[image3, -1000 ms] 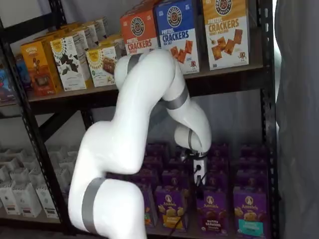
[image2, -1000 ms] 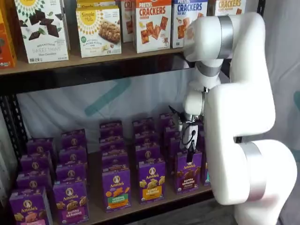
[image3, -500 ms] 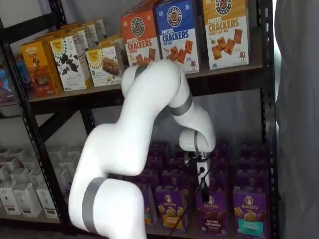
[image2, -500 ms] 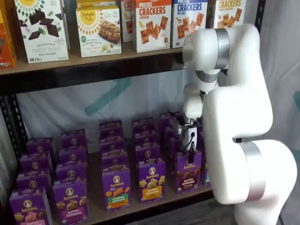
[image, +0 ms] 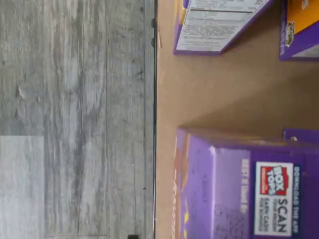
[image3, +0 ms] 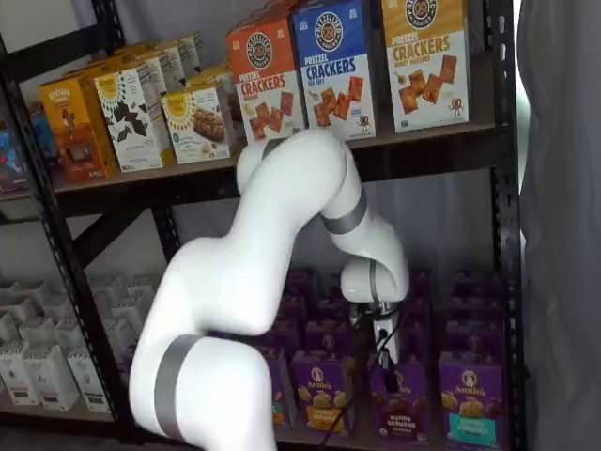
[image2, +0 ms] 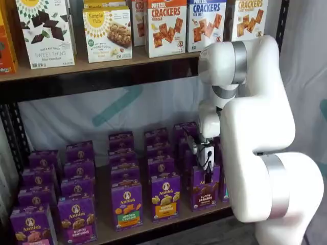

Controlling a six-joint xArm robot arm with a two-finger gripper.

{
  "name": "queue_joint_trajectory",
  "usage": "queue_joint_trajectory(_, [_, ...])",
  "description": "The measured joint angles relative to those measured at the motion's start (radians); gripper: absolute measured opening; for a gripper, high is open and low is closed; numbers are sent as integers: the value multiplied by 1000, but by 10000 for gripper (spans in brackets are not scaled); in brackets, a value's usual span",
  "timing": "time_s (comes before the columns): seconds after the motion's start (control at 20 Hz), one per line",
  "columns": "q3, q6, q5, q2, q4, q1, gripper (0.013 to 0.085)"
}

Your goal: Pick up the purple box with a brown patch in the center, on the bottom shelf, the fifth box from the left

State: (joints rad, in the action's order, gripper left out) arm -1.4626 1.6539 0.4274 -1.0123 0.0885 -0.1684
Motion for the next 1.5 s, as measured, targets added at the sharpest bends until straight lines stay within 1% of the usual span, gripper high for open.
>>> queue_joint_trajectory(0.25, [-10, 33, -10, -17, -37, 0, 850])
queue_joint_trajectory(0.35, [-12, 42, -7, -19, -47, 0, 770])
queue_joint_trajectory(0.4, [-12, 44, -10, -20, -49, 0, 770])
queue_joint_trajectory(0.45, [-12, 44, -11, -21, -49, 0, 730])
queue_joint_trajectory(0.5, [-12, 43, -11, -21, -48, 0, 730])
queue_joint_trajectory(0.55, [-12, 42, -10, -21, -48, 1, 690])
queue_joint_trajectory(0.6, [-12, 41, -9, -22, -47, 1, 690])
queue_joint_trajectory(0.65, [-12, 40, -8, -22, -46, 2, 650])
queue_joint_trajectory(0.7, [-12, 39, -8, -22, -46, 3, 650])
queue_joint_trajectory(0.75, [-12, 37, -8, -22, -45, 4, 610])
queue_joint_trajectory(1.0, [-7, 26, -14, -19, -35, 6, 610])
queue_joint_trajectory(1.35, [2, 31, -16, -13, -42, 7, 610])
queue_joint_trajectory(1.4, [4, 33, -16, -12, -45, 7, 570])
queue_joint_trajectory(1.45, [5, 35, -15, -10, -46, 7, 570])
queue_joint_trajectory(1.5, [8, 37, -16, -9, -48, 7, 530])
